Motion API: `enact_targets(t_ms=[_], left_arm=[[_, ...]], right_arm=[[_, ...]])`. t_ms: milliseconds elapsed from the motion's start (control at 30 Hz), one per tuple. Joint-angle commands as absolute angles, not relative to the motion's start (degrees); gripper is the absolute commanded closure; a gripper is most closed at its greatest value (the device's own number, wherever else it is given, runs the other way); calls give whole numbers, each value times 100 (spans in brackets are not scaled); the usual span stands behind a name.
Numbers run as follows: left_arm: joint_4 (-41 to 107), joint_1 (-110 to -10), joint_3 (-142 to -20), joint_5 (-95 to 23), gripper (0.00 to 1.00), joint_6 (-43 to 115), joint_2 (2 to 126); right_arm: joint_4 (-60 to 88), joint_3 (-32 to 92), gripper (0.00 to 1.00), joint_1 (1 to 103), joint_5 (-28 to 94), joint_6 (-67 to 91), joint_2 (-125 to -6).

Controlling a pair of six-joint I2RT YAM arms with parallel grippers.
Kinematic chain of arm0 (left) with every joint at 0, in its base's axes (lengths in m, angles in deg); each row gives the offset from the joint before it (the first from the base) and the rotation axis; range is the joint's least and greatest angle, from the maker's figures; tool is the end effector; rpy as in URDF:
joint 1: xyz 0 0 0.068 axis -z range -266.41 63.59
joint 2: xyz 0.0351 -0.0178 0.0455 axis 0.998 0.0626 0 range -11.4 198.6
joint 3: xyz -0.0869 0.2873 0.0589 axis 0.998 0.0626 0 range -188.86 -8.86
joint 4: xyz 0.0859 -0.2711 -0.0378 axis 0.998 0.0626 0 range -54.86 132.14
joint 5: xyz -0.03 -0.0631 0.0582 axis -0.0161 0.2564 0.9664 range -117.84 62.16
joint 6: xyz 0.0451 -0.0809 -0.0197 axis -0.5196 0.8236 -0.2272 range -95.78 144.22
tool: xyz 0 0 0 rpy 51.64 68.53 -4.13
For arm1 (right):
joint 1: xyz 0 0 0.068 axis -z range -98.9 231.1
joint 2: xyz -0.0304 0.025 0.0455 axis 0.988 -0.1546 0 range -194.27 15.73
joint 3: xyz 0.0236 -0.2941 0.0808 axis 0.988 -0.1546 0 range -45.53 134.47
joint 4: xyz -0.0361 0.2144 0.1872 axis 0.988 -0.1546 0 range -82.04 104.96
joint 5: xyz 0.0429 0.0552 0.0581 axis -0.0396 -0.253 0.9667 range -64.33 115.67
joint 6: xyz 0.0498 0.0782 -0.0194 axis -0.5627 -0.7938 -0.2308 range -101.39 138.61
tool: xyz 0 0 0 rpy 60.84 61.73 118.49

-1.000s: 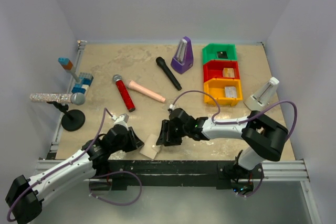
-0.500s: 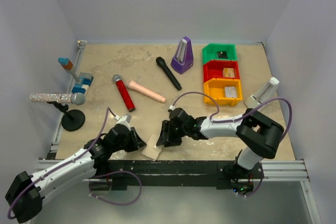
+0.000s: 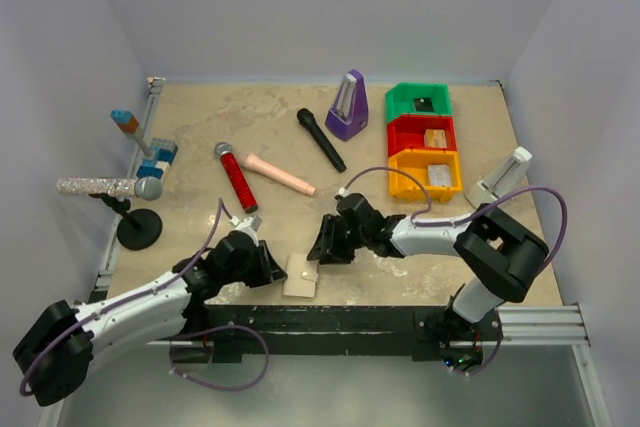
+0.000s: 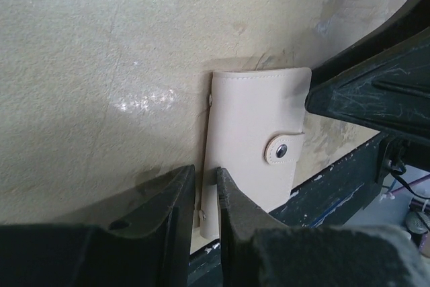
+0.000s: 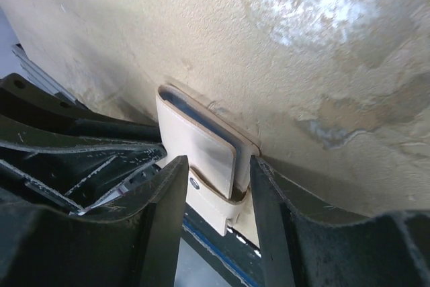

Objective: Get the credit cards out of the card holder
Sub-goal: Move the card holder to the center of the board.

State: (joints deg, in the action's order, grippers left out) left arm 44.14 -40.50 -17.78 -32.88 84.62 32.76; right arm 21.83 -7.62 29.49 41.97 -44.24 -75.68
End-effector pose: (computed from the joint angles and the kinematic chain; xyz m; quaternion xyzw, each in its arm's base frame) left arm 0.1178 -0.1324 0.1022 -0.0991 0.9152 -0.3352 0.2005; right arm 0.1951 0.2850 0.1149 0.0379 0.9206 0.3788 0.0872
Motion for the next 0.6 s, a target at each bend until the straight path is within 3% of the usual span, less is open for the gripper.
enact_targets(t_ms=[0, 267, 567], left_arm=[[4156, -4009, -2098, -3268, 76, 8241, 3685], [3909, -4001, -2598, -3180, 76, 8117, 4397], [4806, -4018, -2407, -2547, 66, 8126, 3379]], right_arm=[[2182, -633, 54, 3135, 4369, -4186, -7391], [1514, -281, 53, 3654, 4519, -3589, -7164], [705, -843, 46, 3550, 4132, -3061, -5933]])
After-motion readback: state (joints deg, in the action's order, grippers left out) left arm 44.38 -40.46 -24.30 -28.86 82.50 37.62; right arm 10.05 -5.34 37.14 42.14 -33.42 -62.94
